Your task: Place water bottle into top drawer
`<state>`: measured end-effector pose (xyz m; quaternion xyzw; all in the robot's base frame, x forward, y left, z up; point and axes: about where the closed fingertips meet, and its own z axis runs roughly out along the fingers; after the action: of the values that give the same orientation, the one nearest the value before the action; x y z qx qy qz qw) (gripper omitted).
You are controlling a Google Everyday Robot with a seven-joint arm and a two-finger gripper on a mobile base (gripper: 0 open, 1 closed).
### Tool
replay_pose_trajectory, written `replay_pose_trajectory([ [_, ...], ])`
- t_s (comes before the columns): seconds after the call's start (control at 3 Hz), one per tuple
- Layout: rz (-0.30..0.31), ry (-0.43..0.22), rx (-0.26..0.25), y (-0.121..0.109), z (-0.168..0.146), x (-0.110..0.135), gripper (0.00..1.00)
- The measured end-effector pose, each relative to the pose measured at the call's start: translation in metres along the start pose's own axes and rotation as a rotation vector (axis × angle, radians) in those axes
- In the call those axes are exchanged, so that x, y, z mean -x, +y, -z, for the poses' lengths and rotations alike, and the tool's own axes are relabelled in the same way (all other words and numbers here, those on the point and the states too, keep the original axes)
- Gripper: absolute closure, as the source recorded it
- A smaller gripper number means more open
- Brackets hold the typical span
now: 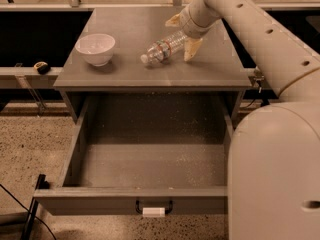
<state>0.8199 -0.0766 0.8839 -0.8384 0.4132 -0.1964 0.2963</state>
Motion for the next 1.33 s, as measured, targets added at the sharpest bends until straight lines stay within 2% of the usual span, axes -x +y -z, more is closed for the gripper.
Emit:
replay_pose_trajectory([
  [0.33, -0.01, -0.025, 0.018, 0.0017, -0.0137, 0.0038, 0.21],
  [1.0, -0.005, -0.048, 0.033, 0.0, -0.0162, 0.012, 0.25],
  [1.33, -0.005, -0.048, 0.033, -0.0014, -0.0147, 0.0119, 0.43],
])
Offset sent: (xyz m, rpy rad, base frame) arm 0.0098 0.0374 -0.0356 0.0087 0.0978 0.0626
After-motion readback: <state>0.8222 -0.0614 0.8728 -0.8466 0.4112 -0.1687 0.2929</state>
